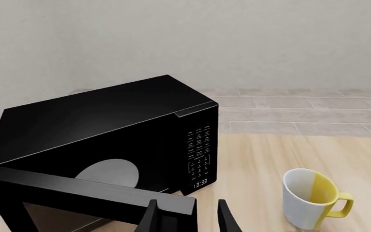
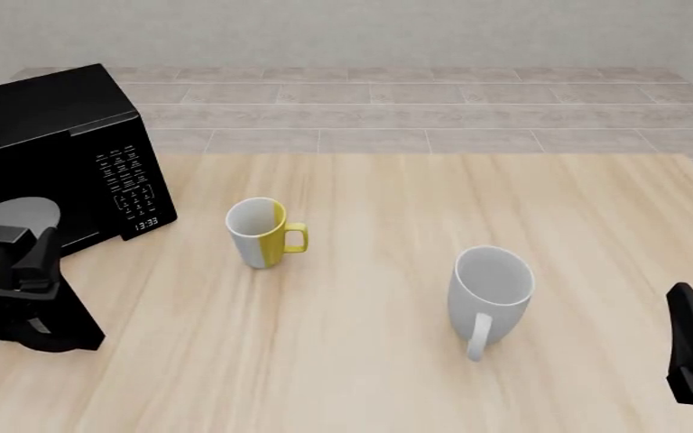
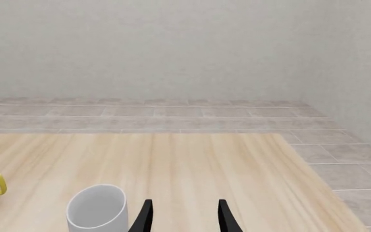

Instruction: Close the microwave.

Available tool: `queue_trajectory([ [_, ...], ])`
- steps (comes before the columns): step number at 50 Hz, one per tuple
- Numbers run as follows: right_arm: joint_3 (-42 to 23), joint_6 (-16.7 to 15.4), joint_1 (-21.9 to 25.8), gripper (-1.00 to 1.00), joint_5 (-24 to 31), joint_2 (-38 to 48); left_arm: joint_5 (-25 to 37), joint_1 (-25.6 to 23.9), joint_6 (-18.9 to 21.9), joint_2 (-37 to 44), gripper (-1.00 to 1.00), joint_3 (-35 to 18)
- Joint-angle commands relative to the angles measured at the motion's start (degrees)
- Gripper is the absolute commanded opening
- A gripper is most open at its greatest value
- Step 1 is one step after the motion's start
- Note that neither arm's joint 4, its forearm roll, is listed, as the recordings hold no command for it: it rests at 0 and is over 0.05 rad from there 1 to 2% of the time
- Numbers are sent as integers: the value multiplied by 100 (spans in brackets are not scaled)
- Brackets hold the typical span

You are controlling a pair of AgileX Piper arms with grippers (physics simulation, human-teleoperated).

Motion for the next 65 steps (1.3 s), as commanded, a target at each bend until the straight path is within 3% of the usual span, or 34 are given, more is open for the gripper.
queue_trajectory([
  [1, 5, -13, 1, 100, 2, -3, 138, -28, 143, 479, 100, -143],
  [12, -5, -42, -13, 100, -15, 23, -108, 2, 124, 933, 100, -308],
  [24, -61, -40, -31, 100, 167, -135, 340, -129, 151, 877, 100, -703],
  [65, -112, -33, 3, 100, 237, -224, 699, -206, 255, 1572, 100, -1647],
])
